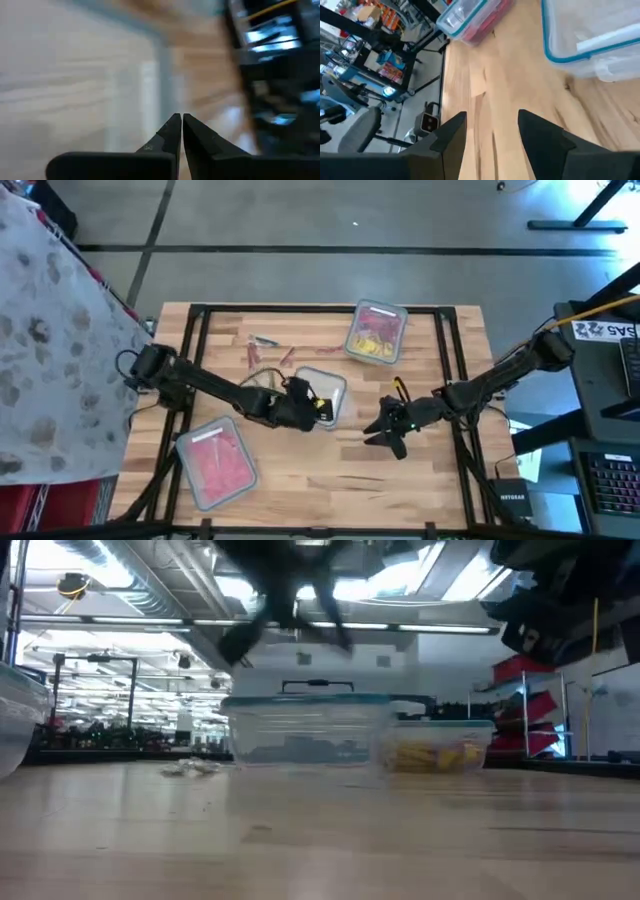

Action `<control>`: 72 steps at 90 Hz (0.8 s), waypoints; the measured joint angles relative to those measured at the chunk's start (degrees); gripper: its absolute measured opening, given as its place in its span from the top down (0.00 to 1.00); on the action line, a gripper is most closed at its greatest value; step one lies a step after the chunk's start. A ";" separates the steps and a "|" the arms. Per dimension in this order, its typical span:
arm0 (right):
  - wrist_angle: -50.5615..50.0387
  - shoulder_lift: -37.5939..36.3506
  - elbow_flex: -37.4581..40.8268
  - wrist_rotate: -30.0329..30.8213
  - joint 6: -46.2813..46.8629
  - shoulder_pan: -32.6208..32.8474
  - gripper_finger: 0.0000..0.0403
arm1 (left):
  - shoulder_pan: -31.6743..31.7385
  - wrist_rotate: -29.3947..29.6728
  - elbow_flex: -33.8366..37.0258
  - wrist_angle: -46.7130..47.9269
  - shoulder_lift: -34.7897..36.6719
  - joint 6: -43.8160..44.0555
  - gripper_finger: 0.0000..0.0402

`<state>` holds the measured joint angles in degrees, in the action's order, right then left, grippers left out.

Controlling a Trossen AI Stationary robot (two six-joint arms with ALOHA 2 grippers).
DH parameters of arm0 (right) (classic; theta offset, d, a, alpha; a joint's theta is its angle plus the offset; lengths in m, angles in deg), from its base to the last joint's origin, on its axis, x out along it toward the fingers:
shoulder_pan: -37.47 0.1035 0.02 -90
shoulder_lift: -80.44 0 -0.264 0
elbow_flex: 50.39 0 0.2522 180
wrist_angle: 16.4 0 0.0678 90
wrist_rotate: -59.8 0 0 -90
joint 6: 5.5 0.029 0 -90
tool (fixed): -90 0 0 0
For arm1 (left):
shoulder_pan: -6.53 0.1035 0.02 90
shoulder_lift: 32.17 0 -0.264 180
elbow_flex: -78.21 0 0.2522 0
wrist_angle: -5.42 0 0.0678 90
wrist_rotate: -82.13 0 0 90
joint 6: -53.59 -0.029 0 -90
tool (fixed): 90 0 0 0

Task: Sort candy
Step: Open the square transparent bin

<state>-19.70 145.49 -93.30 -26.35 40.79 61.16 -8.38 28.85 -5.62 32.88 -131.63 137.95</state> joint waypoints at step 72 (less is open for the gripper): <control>-0.55 0.09 -0.92 -0.26 -1.16 -0.86 0.59 | 0.08 4.88 -1.77 8.62 5.42 -6.29 1.00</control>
<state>-20.25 145.58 -94.22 -26.61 39.63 60.30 -8.30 33.73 -7.39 41.50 -126.21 131.67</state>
